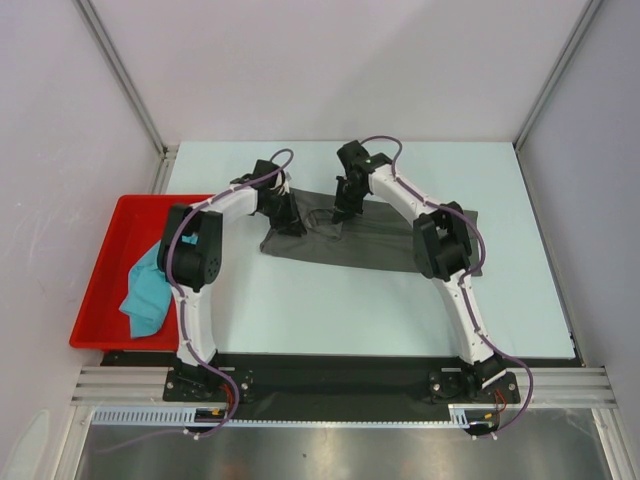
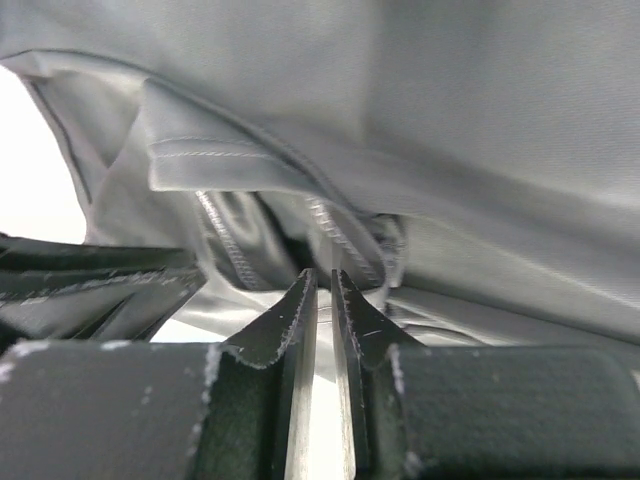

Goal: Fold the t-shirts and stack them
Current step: Fold the tshirt

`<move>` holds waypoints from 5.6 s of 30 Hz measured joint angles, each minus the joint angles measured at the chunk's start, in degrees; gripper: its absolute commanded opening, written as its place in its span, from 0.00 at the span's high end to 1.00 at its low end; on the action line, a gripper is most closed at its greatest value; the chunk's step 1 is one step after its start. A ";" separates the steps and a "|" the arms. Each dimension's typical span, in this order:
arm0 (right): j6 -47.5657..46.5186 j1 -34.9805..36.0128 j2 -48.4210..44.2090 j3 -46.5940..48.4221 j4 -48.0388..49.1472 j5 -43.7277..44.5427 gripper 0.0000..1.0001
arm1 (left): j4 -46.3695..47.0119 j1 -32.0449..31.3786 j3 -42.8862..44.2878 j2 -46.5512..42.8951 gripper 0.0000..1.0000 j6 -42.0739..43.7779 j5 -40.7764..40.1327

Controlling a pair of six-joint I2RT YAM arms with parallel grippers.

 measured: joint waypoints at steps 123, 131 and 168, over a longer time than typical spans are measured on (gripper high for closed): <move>-13.38 -4.17 -12.96 -24.83 12.37 -8.39 0.57 | -7.10 -5.11 28.11 11.93 0.61 17.03 -12.26; -10.29 -5.05 -12.96 -24.92 14.56 -9.35 0.62 | -7.54 -5.07 28.37 15.43 0.47 18.21 -8.68; -5.16 -6.95 -12.15 -27.58 19.32 -13.27 0.63 | -5.03 -4.96 24.57 13.38 0.40 11.56 -11.72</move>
